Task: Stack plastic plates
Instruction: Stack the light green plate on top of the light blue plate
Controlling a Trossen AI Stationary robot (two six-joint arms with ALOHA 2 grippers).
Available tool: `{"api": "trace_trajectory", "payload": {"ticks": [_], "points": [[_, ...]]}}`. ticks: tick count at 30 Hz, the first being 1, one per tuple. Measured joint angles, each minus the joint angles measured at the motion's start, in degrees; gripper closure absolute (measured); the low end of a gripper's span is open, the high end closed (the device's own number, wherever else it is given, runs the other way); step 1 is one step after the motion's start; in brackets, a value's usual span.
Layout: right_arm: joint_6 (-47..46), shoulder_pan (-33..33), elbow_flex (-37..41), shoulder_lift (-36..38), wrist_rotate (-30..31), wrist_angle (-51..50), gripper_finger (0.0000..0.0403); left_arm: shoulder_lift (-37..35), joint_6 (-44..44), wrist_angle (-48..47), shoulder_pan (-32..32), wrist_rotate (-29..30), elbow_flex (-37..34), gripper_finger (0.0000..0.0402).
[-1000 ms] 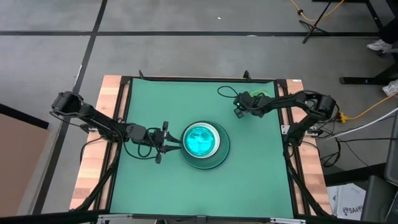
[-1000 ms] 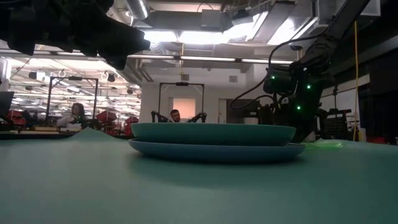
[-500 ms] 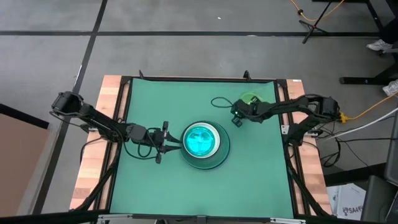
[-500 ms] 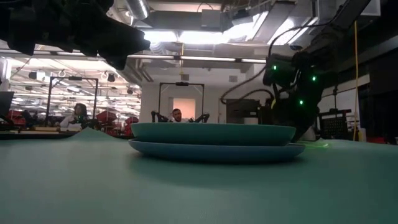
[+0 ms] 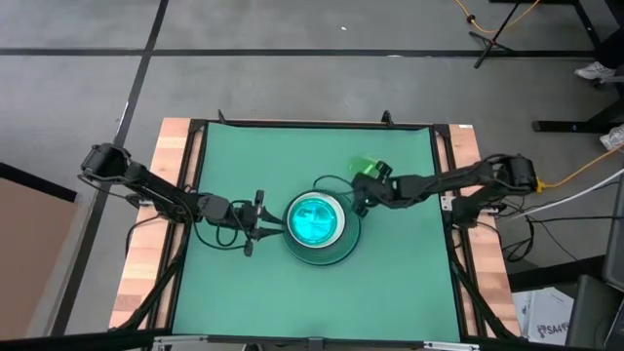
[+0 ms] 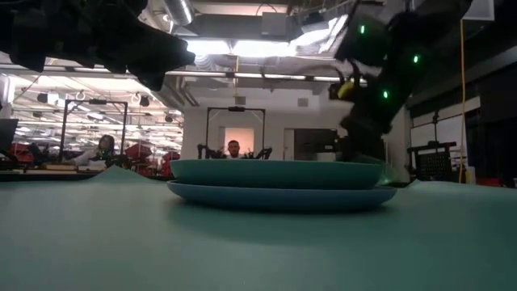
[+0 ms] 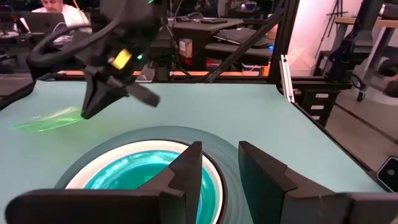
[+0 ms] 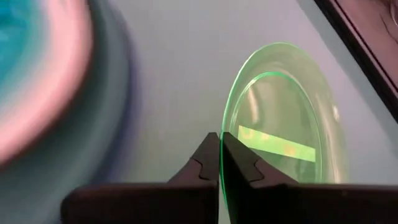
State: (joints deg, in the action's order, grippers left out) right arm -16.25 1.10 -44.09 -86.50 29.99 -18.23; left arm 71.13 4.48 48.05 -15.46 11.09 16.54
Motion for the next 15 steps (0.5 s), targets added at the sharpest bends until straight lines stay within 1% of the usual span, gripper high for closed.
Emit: {"api": "trace_trajectory", "payload": {"ticks": [9, 15], "points": [[1.55, -9.92, -6.21, 0.02, 1.34, 0.47, 0.0403, 0.0, 0.05, 0.0, 0.0, -0.02, -0.01, 0.0303], [5.36, -15.0, -6.85, -0.07, -0.65, 5.3, 0.0403, 0.0, 0.02, 0.0, 0.0, -0.02, 0.0, 0.0303]]}}
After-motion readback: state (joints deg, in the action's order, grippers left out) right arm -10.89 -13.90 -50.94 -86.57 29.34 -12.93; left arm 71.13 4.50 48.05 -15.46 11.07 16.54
